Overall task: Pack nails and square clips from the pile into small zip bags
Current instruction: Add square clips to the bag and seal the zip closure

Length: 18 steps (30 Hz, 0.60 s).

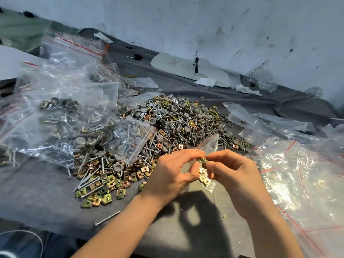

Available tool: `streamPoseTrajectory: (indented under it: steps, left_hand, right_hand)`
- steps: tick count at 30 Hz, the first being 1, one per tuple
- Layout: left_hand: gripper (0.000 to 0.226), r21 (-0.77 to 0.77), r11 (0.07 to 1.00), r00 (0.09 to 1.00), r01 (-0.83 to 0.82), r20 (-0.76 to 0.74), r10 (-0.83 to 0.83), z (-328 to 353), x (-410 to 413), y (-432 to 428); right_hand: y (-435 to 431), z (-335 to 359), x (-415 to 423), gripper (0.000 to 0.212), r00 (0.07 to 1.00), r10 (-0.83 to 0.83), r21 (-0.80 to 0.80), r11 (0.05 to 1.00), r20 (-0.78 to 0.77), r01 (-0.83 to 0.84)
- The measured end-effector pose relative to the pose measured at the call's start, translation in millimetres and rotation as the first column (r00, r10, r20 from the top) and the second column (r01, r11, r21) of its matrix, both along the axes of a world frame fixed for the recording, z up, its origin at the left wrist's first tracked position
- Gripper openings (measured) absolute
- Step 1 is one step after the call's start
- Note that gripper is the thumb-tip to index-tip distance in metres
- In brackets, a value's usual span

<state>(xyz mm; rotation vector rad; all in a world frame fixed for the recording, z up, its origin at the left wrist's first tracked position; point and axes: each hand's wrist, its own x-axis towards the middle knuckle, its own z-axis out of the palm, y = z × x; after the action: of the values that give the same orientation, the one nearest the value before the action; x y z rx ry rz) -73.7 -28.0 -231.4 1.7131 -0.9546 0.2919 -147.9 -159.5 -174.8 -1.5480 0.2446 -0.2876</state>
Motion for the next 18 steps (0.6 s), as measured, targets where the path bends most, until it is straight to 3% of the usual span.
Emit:
streamPoseTrajectory:
  steps: [4,12,15,18]
  left_hand:
    - [0.023,-0.036,0.999,0.99,0.021,0.143,-0.016,3,0,-2]
    - [0.023,-0.135,0.991,0.997,-0.016,0.075,0.026,5,7,5]
    - [0.024,-0.08,0.997,0.997,-0.004,0.074,0.01,5,4,2]
    - [0.026,-0.045,0.999,0.996,-0.004,0.084,0.007,5,4,1]
  right_hand:
    - [-8,2,0,0.025,0.998,0.016,0.029,0.999,-0.056,-0.014]
    - [-42,13,-10,0.036,0.984,0.012,0.058,0.998,-0.179,-0.002]
    - [-41,7,-12,0.034,0.964,0.018,0.216,0.975,-0.265,0.042]
    - [-21,-1,-10,0.015,0.937,0.095,0.477,0.875,-0.336,0.082]
